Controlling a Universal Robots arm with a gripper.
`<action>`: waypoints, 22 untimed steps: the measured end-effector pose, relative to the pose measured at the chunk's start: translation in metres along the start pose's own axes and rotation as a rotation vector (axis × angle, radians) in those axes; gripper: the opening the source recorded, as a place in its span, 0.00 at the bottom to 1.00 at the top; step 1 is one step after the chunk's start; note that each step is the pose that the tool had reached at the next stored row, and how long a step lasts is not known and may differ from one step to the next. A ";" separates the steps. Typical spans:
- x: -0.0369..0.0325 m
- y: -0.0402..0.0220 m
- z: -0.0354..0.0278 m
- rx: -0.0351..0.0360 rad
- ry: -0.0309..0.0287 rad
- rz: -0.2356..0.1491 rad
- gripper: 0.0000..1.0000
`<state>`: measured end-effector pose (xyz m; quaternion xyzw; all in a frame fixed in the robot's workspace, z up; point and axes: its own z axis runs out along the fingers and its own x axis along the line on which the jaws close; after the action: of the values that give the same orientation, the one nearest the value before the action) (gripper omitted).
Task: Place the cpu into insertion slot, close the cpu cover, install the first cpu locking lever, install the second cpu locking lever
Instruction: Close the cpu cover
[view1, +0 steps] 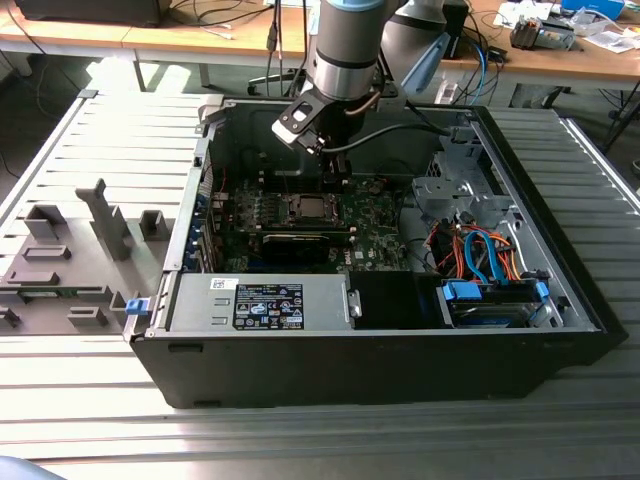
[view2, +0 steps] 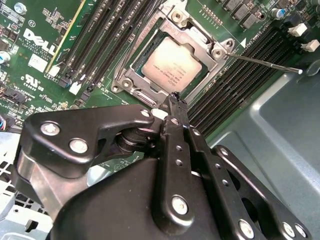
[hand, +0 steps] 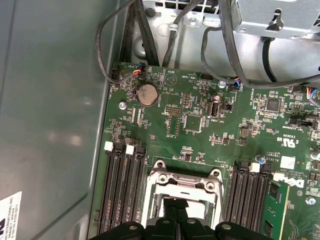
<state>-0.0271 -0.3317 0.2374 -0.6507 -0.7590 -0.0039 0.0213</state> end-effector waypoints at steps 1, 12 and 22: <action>0.0000 0.0000 0.0001 0.0000 0.0000 0.000 0.11; -0.0001 0.0000 0.0021 0.0000 0.0000 0.000 0.11; -0.0002 0.0001 0.0057 0.0000 0.0001 0.000 0.11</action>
<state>-0.0271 -0.3317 0.2317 -0.6507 -0.7590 -0.0039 0.0213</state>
